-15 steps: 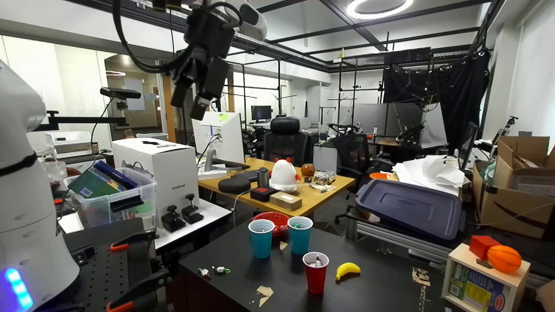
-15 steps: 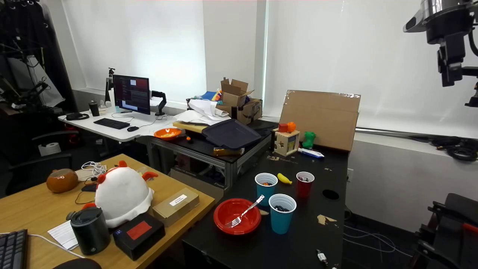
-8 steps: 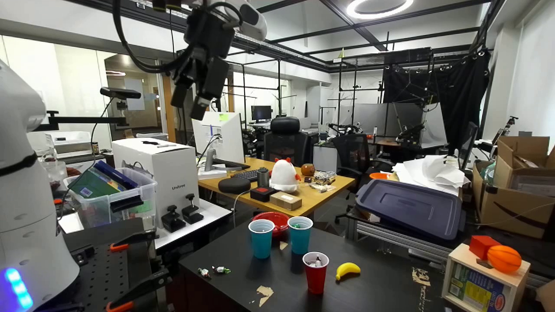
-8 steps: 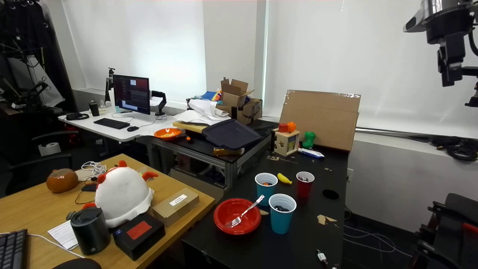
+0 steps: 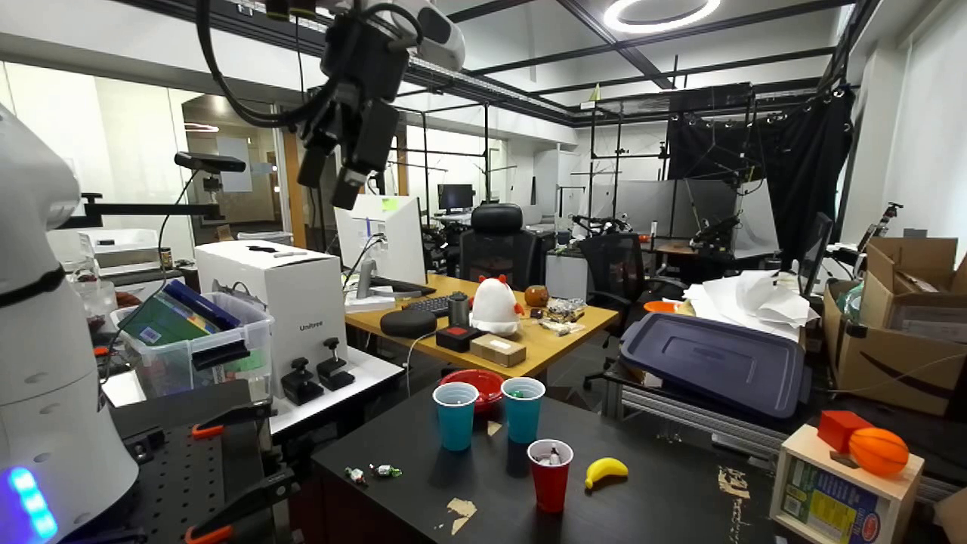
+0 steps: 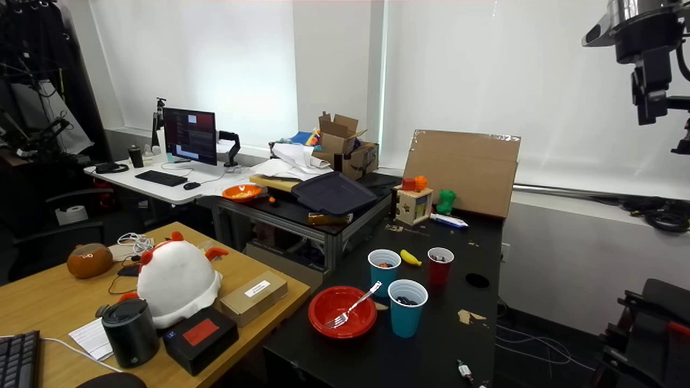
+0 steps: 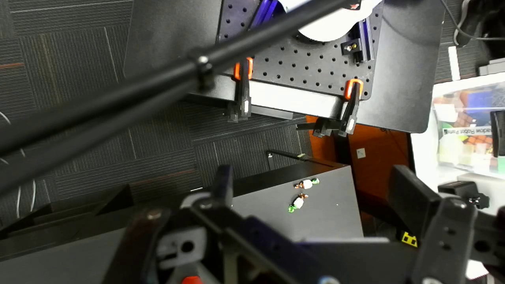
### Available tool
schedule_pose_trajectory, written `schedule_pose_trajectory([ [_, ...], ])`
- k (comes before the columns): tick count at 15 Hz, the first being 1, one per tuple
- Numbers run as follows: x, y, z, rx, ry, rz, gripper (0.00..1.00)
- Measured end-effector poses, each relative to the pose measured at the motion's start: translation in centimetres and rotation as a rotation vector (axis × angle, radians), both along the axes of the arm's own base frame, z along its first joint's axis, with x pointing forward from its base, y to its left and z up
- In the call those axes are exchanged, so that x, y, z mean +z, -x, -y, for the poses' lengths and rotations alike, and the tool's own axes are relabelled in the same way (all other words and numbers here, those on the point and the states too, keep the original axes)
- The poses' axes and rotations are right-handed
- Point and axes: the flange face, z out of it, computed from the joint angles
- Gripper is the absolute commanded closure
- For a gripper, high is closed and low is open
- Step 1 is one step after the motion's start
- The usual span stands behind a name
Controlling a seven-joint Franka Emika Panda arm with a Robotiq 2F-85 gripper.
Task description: Pick up the sweet on the table and put it in the red cup
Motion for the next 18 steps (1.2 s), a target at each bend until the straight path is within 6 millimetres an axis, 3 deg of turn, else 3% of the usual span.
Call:
schedule_pose_trajectory([
  [4, -0.6, -0.5, 0.1, -0.002, 0.004, -0.004, 0.0],
  [7, -2.1, -2.3, 0.6, -0.01, 0.028, 0.034, 0.0],
  [12, -7.1, -6.4, 0.0, -0.036, -0.001, 0.061, 0.0],
  [18, -14.3, -10.4, -4.0, -0.039, -0.07, 0.035, 0.0],
])
